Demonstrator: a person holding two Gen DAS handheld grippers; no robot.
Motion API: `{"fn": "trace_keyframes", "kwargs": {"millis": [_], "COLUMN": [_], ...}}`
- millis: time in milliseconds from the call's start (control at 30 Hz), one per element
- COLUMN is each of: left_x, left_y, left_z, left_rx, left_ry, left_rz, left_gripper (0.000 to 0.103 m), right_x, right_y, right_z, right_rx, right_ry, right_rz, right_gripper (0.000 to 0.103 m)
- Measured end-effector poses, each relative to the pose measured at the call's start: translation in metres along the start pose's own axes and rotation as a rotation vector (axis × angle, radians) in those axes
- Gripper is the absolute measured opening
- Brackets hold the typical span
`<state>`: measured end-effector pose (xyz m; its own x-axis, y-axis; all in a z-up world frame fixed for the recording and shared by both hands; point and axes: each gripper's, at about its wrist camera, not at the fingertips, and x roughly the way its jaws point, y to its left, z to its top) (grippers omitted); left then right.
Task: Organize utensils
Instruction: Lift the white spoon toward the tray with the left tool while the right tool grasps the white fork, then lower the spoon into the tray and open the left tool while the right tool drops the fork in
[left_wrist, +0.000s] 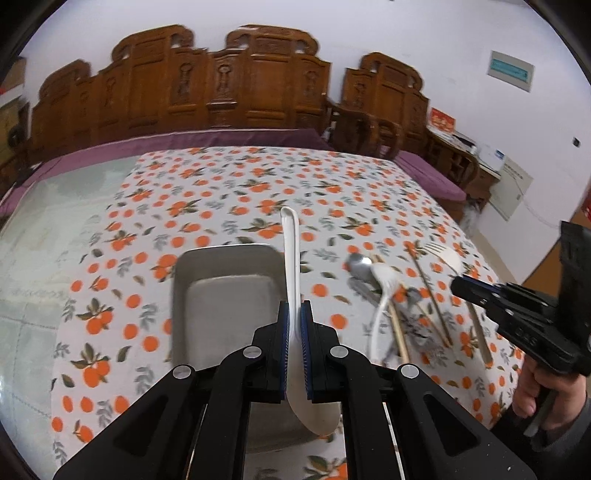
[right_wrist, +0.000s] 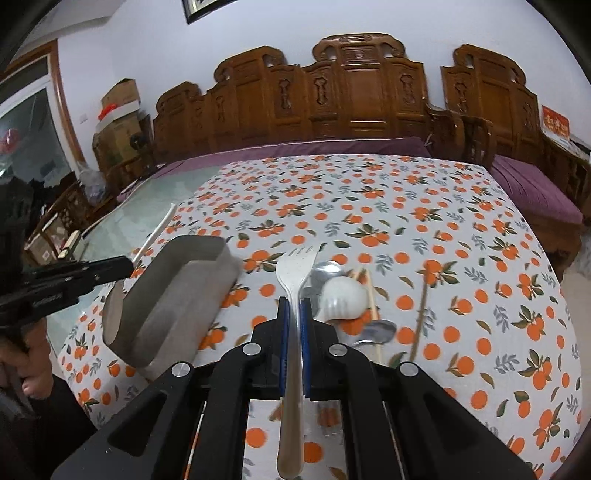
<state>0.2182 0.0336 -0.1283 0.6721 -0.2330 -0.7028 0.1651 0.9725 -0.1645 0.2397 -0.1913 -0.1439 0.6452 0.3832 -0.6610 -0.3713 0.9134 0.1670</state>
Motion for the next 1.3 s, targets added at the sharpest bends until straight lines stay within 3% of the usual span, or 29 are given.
{"fn": "trace_keyframes", "kwargs": {"millis": [300,600,833,1033,1300], "left_x": [0.030,0.049,0.031,-0.007,-0.024], "left_y": [0.033,0.043,0.048,0.057,0.079], "left_z": [-0.012,-0.020,-0.010,0.009,0.017], "left_rx": [-0.033,-0.033,-0.050,-0.026,-0.023], "left_ry": [0.102,0.168,0.130,0.025,-0.007], "left_rz": [0.050,0.069,0.046,0.080,0.124], "left_gripper": [0.005,0.006,0.007,0.016,0.016], "right_x": [0.007,0.020,0.031,0.045,0.078], "right_y": [0.046,0.078,0.094,0.107,0.134], "right_z": [0.009,0.014,0.022,0.031,0.034], "right_rx": [-0.057,-0.093,-0.121,-0.105,-0.103], "right_ry": [0.020,0.066,0.087,0.100,0.131], "right_rz": [0.002,-0.007,-0.018,0.007,0.055], "right_gripper": [0.007,0.007,0.007,0.007,0.007]}}
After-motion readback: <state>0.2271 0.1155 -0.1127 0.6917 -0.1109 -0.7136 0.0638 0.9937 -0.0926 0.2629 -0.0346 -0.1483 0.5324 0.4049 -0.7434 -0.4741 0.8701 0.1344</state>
